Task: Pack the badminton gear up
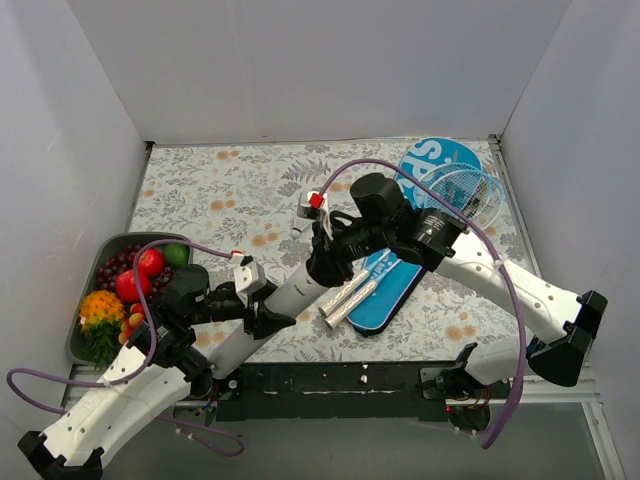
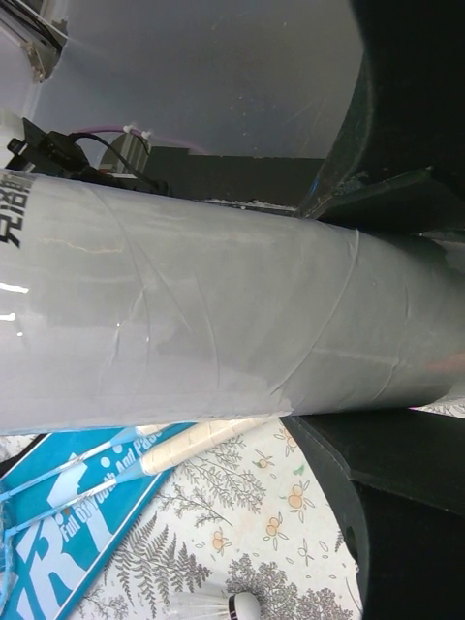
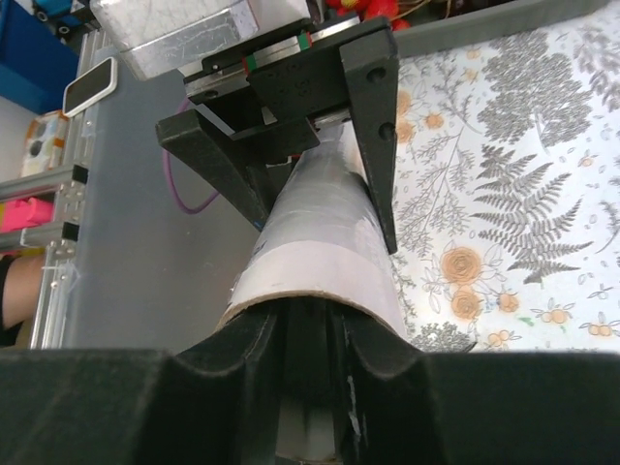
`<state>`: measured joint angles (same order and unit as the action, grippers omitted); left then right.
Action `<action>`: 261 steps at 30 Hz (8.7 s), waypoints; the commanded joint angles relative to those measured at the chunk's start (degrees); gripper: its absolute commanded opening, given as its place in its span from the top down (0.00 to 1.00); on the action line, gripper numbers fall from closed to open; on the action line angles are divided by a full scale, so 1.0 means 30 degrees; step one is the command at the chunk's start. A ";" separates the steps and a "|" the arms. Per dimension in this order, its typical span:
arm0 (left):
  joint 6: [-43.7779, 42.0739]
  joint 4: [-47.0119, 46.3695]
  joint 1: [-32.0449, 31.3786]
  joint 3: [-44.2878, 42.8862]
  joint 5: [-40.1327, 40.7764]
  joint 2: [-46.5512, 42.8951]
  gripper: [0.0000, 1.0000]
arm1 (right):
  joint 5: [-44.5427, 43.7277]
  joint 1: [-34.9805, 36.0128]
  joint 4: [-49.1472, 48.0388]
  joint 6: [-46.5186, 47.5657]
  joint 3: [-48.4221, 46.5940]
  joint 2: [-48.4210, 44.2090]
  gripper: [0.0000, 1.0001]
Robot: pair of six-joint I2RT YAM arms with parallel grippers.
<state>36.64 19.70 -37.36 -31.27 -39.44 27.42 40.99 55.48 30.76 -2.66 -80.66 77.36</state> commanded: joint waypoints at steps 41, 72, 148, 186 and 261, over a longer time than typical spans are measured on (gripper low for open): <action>0.0735 -0.1793 -0.0172 0.0286 0.0988 -0.0439 0.41 | -0.1478 -1.1024 -0.6590 -0.1752 -0.0944 0.9980 0.35; 0.0940 -0.1851 -0.0260 0.0549 0.1545 -0.0907 0.39 | 0.3945 -0.9559 -0.9110 -0.2366 -0.1004 1.5259 0.98; 0.0618 -0.1060 -0.0553 -0.0125 0.0930 -0.0761 0.41 | -0.2062 0.0517 0.4601 0.0270 -0.4318 0.1429 0.99; 0.0794 -0.1559 -0.0875 0.0314 0.1428 -0.0410 0.41 | -0.3117 -0.6478 0.3140 0.1150 -0.6366 0.0197 0.38; 0.1204 -0.1588 -0.0905 0.0403 0.1281 -0.0585 0.40 | 0.1135 -0.8095 -0.4746 -0.0257 -0.3235 1.2306 0.99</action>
<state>39.88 15.77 -39.88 -30.26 -34.98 26.17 46.41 31.18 20.49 -2.90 -96.12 125.93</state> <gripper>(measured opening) 0.601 0.024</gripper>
